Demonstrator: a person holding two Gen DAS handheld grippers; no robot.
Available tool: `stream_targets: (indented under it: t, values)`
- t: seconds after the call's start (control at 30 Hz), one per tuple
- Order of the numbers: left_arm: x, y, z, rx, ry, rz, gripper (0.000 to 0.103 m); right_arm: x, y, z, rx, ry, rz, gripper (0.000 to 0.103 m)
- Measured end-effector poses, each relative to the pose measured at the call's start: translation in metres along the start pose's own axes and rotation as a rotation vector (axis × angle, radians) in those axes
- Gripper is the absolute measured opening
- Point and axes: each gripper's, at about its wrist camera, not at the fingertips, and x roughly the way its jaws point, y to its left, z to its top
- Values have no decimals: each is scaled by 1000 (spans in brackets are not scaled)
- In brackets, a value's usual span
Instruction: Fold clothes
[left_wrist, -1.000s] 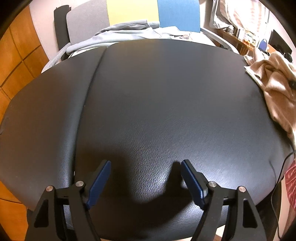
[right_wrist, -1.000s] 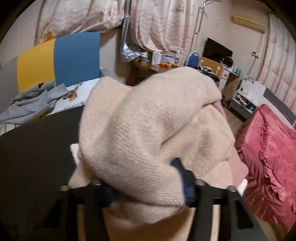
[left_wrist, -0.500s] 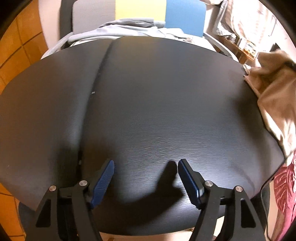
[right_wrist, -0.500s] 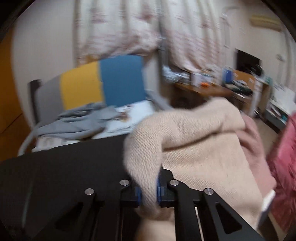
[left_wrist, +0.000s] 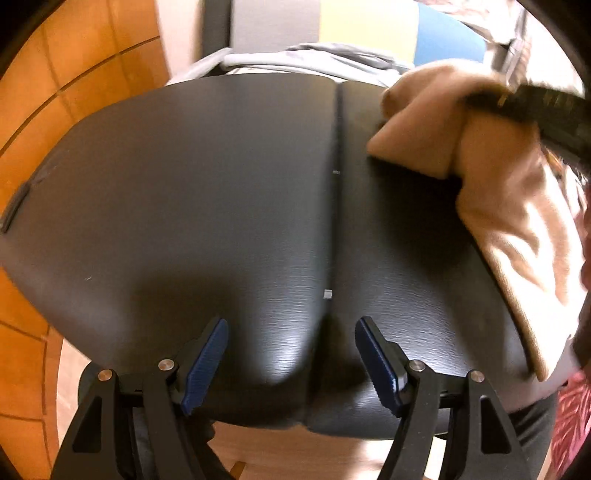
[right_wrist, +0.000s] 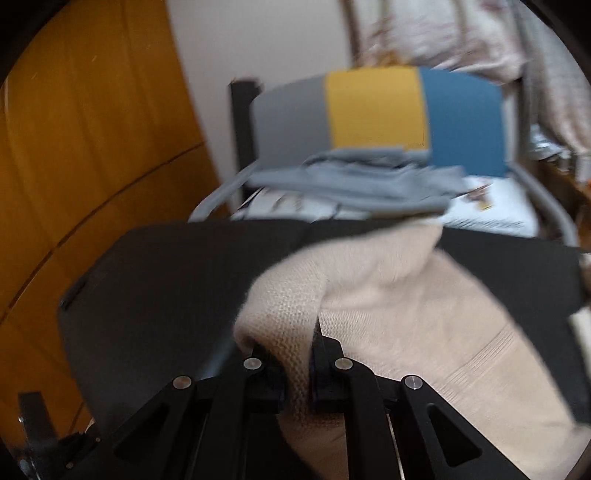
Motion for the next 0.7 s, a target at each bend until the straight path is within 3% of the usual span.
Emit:
stream_targets:
  t: [0.13,0.2,0.23,0.3,0.43,0.53,0.63,0.7]
  values:
    - [-2,-7,3,-40,4,17,73,29,0,-23,5,154,36,19]
    - [0,-15,10,-42,3,21,73,25,-13,-28,1,179,26,36]
    - [11,-1,26,-40,-25,-1,73,15,-22,-31,4,157,14,46]
    - [18,-9,42,-40,-39,-16,73,-11,-38,-38,15,100,-15,69]
    - [18,-35,69,-43,-34,-70,73,-61,-74,-56,26,5,-136,70]
    - [23,-63,95,-37,-71,-110,73,-79,-113,-70,11,31,-303,71]
    - [14,-95,118,-4,-106,-121,73,-93,-146,-82,31,73,-375,72]
    - [9,-113,132,11,-123,-137,73,-104,-167,-88,44,95,-395,80]
